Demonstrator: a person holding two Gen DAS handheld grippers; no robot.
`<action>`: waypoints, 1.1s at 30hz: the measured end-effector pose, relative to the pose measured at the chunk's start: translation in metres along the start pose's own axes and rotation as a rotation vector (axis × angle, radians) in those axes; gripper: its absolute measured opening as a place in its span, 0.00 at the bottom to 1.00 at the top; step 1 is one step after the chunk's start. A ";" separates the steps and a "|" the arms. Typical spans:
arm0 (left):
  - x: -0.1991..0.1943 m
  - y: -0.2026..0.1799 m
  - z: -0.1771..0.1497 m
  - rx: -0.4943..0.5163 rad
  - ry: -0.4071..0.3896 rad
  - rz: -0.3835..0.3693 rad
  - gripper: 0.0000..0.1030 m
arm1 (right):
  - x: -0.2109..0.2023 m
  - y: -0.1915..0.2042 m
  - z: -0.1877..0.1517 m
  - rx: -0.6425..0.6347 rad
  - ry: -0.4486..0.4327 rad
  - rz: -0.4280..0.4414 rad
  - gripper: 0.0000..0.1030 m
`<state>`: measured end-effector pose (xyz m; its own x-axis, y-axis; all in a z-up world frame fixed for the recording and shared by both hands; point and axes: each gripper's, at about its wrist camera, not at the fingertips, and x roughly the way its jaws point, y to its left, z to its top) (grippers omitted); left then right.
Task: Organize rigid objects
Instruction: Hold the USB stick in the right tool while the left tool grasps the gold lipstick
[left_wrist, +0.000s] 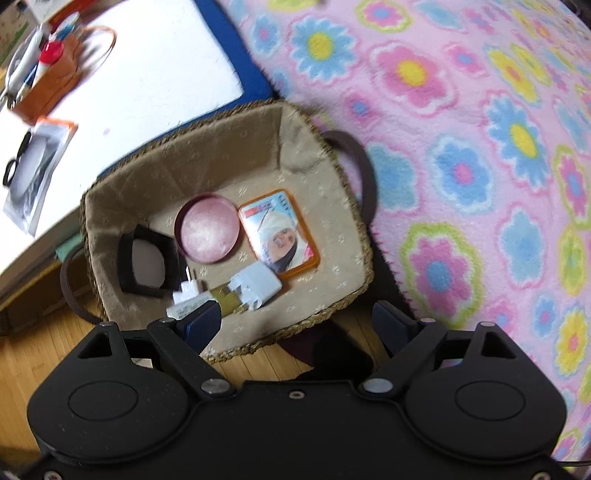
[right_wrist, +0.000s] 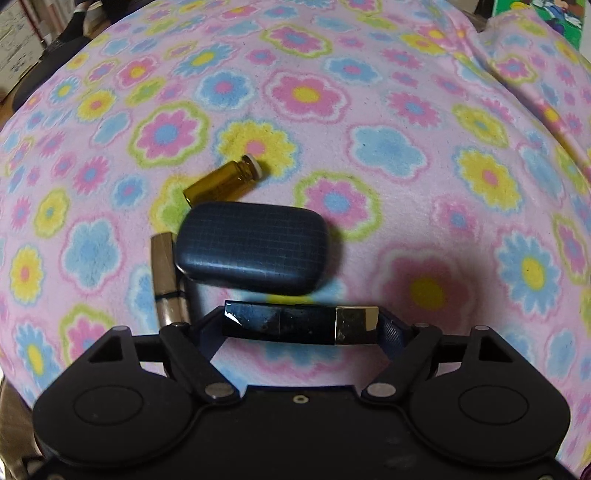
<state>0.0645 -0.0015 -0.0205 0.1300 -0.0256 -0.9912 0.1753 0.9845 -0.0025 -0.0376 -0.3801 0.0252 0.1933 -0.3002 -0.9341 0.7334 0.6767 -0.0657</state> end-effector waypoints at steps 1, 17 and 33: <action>-0.003 -0.004 0.000 0.021 -0.015 0.004 0.84 | -0.002 -0.006 -0.002 -0.010 -0.004 -0.002 0.79; -0.055 -0.179 0.019 0.282 -0.091 -0.129 0.84 | -0.006 -0.102 -0.012 -0.104 0.009 0.041 0.80; -0.025 -0.288 0.038 0.408 -0.094 0.120 0.84 | -0.012 -0.123 -0.025 -0.148 -0.059 0.172 0.81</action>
<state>0.0482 -0.2908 0.0100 0.2576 0.0505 -0.9649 0.5228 0.8326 0.1832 -0.1462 -0.4428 0.0355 0.3478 -0.2080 -0.9142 0.5841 0.8108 0.0377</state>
